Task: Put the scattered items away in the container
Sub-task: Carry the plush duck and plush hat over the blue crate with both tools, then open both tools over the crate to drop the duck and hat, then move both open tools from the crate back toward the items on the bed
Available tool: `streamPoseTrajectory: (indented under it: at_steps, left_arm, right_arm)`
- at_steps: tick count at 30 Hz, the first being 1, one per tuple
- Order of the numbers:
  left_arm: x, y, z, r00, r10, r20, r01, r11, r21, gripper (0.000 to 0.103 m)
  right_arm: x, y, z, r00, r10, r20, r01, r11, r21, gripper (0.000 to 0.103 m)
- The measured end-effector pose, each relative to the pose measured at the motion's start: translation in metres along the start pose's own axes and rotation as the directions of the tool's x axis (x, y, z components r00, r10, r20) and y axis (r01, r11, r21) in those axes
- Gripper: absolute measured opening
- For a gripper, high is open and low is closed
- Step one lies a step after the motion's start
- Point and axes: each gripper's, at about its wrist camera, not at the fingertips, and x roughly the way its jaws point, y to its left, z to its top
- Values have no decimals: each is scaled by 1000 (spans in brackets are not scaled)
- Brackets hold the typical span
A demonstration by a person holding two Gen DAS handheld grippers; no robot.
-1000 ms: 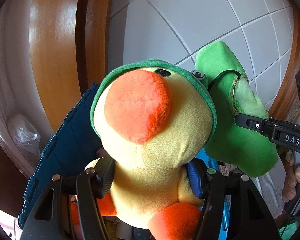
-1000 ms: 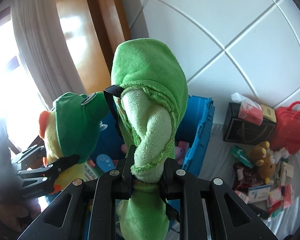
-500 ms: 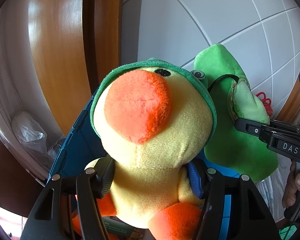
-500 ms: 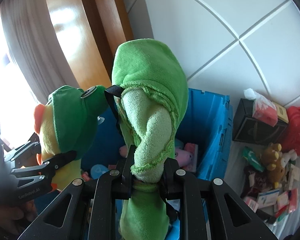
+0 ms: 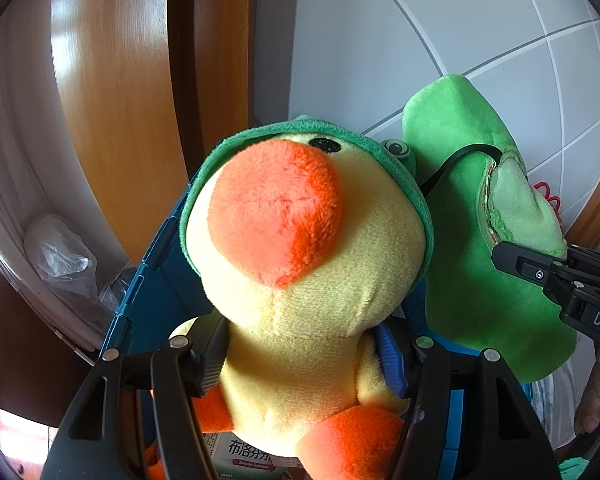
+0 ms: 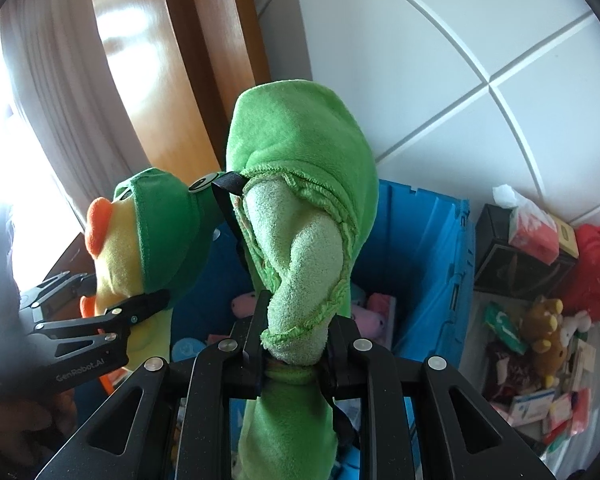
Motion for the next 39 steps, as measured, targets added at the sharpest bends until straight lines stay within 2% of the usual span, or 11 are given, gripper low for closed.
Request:
streamPoseTrajectory:
  at_steps: [8,10,11,12,13,14,15,22,39]
  left_arm:
    - [1,2,2,1000,12,3,-12,1000,0,63]
    - [2,4,2,1000,21,-4,-21,1000,-8,69]
    - [4,5,2,999,32,-15,-33,999,-14,76]
    - [7,5,1,998,48,-36,-49,999,-17,84]
    - [9,6,0,997,61,-51,-62,998,-21,89]
    - [9,7,-2,996,70,-55,-71,997,-26,100]
    - [8,7,-3,996,76,-52,-78,997,-29,103]
    - [2,5,-13,994,86,-63,-89,994,-55,103]
    - [-25,-45,-25,997,62,-36,-63,997,-42,103]
  right_arm:
    - [0,4,4,1000,0,10,0,1000,-10,22]
    - [-1,4,4,1000,3,13,-3,1000,-12,23]
    - [-1,5,5,1000,5,17,-5,1000,-16,29]
    - [0,6,5,1000,6,19,-6,1000,-21,36]
    - [0,6,5,1000,8,17,-8,1000,-23,68]
    - [-2,5,4,1000,9,27,-9,1000,-22,103]
    - [-5,5,3,999,6,49,-5,1000,-21,101]
    - [-22,-4,-3,998,6,68,-5,1000,-16,103]
    - [-66,-20,-38,996,42,82,-40,999,-28,103]
